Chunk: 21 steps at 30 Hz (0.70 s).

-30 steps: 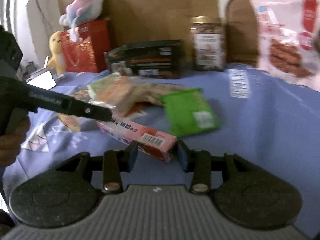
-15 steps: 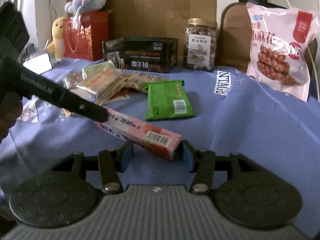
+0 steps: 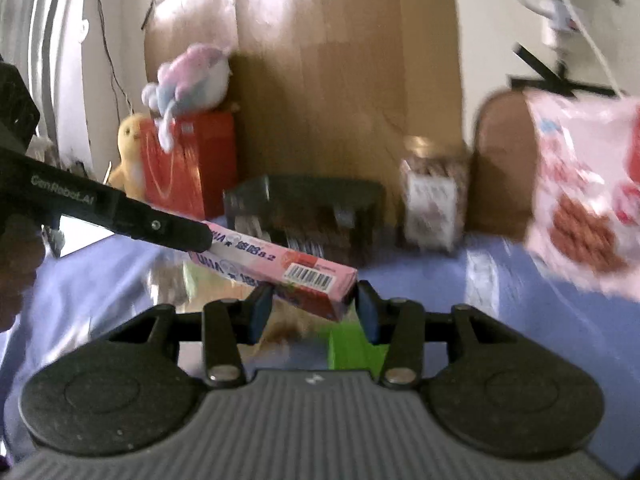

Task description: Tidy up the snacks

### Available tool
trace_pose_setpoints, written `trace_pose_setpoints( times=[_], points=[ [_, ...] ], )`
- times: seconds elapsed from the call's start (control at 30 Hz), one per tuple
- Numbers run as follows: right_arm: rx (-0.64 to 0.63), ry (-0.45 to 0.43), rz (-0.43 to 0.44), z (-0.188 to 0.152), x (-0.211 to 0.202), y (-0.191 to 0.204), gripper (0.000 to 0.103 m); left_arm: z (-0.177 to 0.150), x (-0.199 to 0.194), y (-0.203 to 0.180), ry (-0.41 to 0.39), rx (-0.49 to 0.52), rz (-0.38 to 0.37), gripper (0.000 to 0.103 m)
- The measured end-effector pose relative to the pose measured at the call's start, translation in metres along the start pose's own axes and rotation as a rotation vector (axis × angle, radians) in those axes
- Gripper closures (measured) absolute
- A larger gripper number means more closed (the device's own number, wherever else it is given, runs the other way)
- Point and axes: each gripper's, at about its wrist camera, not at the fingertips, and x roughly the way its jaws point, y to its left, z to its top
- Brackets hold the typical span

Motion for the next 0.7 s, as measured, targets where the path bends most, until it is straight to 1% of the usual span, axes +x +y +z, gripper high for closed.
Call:
trace_pose_setpoints(
  times=[0.1,0.2,0.23,0.33,0.4,0.47,0.53,0.57,0.63,0.7],
  points=[
    [-0.009,-0.023,0.015,0.030,0.043,-0.004,0.055,0.033,0.020,0.026,-0.028,-0.031,0.038,0.076],
    [0.000,-0.005,0.031,0.054,0.093,-0.012,0.055,0.059,0.049,0.058,-0.040,-0.085,0.070,0.076],
    [0.000,0.001,0.030,0.057,0.106,-0.014,0.055,0.065,0.059,0.066,-0.044,-0.097,0.079,0.076],
    [-0.030,0.016,0.006,0.066,0.145,-0.016,0.055,0.076,0.092,0.088,-0.037,-0.138,0.099,0.076],
    [-0.034,0.038,-0.006,0.068,0.164,-0.019,0.054,0.076,0.107,0.100,-0.026,-0.151,0.118,0.078],
    [-0.036,0.052,-0.018,0.067,0.177,-0.022,0.054,0.072,0.123,0.107,-0.009,-0.169,0.137,0.078],
    [-0.033,0.054,-0.038,0.067,0.177,-0.025,0.054,0.067,0.127,0.109,-0.007,-0.187,0.140,0.078],
    [-0.021,0.044,-0.039,0.065,0.170,-0.027,0.054,0.063,0.122,0.111,-0.018,-0.191,0.134,0.078],
    [0.016,0.020,-0.025,0.061,0.148,-0.032,0.054,0.057,0.110,0.107,-0.043,-0.186,0.128,0.078],
    [0.062,0.020,0.007,0.053,0.119,-0.037,0.054,0.048,0.088,0.102,-0.073,-0.179,0.107,0.078]
  ],
)
